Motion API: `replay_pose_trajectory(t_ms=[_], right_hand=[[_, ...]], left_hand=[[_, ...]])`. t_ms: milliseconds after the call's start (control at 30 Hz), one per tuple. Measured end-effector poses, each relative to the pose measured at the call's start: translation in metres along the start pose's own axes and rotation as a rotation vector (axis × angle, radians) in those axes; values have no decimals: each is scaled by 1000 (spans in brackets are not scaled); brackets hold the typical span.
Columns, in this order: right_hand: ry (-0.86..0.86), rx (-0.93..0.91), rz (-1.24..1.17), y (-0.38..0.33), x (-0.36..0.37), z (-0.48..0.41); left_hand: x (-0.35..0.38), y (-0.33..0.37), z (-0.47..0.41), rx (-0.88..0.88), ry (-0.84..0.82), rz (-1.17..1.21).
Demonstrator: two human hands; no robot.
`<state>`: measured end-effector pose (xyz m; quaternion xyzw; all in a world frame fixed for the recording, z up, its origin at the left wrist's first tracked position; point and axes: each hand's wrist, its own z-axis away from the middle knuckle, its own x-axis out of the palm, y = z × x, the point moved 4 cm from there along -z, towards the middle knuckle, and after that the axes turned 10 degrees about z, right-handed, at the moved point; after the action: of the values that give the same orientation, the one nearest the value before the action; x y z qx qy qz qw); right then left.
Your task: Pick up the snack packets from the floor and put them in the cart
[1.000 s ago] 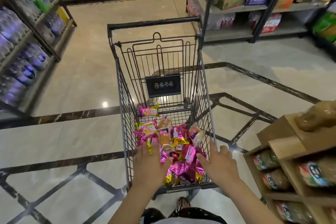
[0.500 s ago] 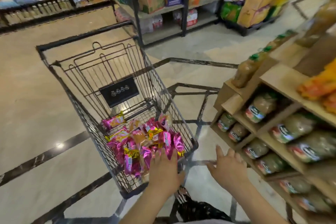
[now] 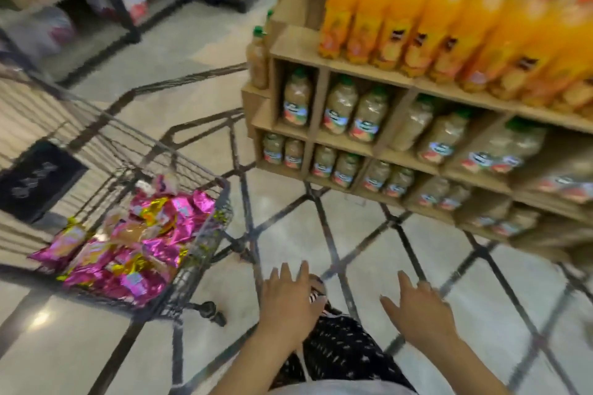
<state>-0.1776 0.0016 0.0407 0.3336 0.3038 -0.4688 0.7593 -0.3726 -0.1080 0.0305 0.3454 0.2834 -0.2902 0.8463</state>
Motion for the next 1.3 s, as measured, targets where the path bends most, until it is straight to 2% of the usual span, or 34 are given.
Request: replay_pose_trajectory(t_ms=[267,467,733,867,1067,1300], right_hand=[[-38,204,-260,104,60,40],[-53,381,-485,218,115,57],[-24,593,-683,391,198,94],[-39,687,-797,457,239,115],[-37,802,-990,516,286,137],[-95,893,-1182,556,311,120]], left_hand=[[46,81,-3,151,-137,-191],[101,193,-14,304,-200,-348],[223,363,-3,466,-220,-468],[283,427,13,514,-281,-481],[334,496,27,620,-352,-563],[376,574,4,726,-384,-689]])
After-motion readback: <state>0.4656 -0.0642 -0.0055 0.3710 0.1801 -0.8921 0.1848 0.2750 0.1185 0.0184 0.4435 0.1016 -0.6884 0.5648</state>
